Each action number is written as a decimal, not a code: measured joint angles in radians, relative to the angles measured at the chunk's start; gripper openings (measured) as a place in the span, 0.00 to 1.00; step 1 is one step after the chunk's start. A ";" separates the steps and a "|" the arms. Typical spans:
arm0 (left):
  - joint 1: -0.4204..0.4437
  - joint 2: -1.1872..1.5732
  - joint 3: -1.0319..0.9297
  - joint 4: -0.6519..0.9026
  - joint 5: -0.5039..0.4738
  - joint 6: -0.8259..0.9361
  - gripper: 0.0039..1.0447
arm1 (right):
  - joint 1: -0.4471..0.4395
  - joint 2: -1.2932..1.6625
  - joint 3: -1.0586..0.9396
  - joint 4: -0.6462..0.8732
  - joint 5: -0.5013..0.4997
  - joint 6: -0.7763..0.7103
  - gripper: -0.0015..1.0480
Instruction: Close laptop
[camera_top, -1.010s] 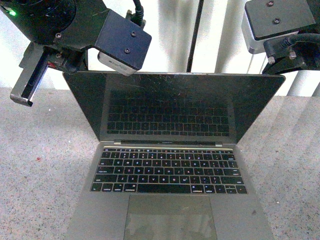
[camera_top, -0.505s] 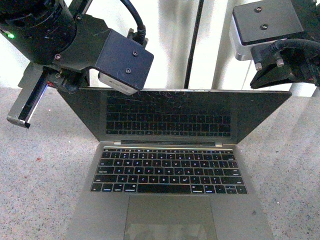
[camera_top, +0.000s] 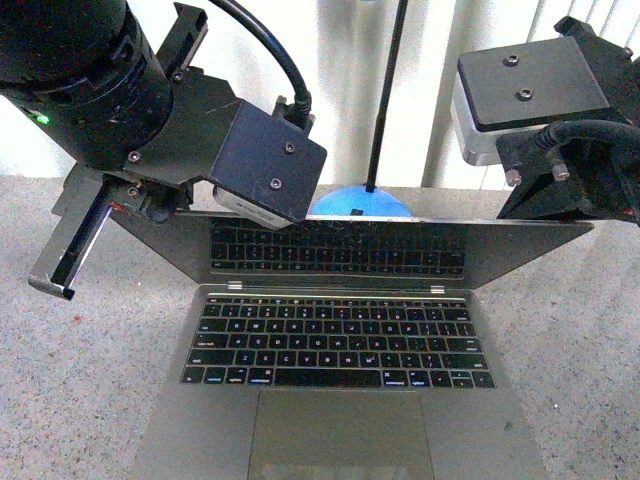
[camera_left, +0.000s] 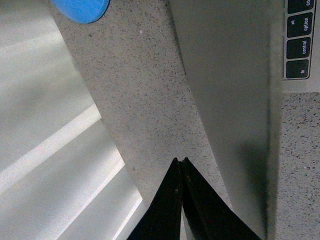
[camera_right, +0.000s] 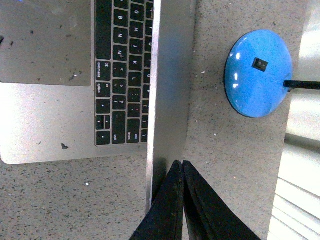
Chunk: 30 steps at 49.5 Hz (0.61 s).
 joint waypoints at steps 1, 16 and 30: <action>-0.003 0.001 -0.001 0.002 -0.001 -0.001 0.03 | 0.000 0.000 -0.005 0.000 0.000 0.001 0.03; -0.040 0.024 -0.013 0.017 -0.010 -0.016 0.03 | 0.003 0.000 -0.061 0.013 -0.016 0.027 0.03; -0.062 0.041 -0.053 0.036 -0.003 -0.048 0.03 | 0.003 0.005 -0.091 0.058 -0.033 0.042 0.03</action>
